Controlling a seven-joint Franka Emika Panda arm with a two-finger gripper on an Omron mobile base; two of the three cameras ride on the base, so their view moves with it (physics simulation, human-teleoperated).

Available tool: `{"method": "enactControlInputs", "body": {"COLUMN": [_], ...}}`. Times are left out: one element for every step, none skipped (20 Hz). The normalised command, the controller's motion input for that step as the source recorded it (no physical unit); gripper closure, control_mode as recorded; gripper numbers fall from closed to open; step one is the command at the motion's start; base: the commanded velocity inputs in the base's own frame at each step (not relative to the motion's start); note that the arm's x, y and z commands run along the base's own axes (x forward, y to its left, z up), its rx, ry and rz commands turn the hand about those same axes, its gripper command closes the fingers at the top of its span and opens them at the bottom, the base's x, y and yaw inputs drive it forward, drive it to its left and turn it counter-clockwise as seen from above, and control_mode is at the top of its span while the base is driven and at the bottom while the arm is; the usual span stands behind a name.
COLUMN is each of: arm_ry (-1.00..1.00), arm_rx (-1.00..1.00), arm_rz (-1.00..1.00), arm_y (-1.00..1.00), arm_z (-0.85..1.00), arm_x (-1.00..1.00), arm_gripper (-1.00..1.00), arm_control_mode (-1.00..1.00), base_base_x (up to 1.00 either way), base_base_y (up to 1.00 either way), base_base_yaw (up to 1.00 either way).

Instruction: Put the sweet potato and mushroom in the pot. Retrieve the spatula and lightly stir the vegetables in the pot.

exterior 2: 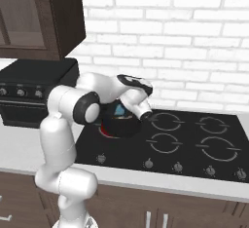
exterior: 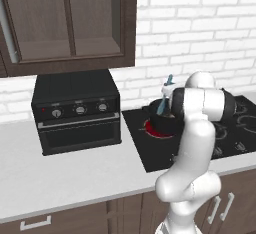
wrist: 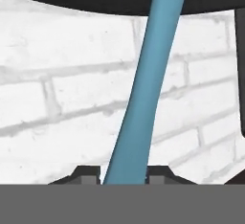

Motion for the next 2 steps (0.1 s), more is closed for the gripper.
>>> {"method": "enactControlInputs", "body": {"arm_ry": [-0.39, -0.37], "arm_rx": [0.0, 0.0], "arm_rz": [0.0, 0.0], "arm_y": [0.17, 0.16], "arm_z": [-0.2, -0.09], "arm_x": [0.08, 0.01], "arm_gripper": [1.0, 1.0], "arm_control_mode": [-1.0, -1.0], "base_base_x": [0.0, 0.0], "base_base_y": [0.0, 0.0], "base_base_yaw": [0.0, 0.0]}}
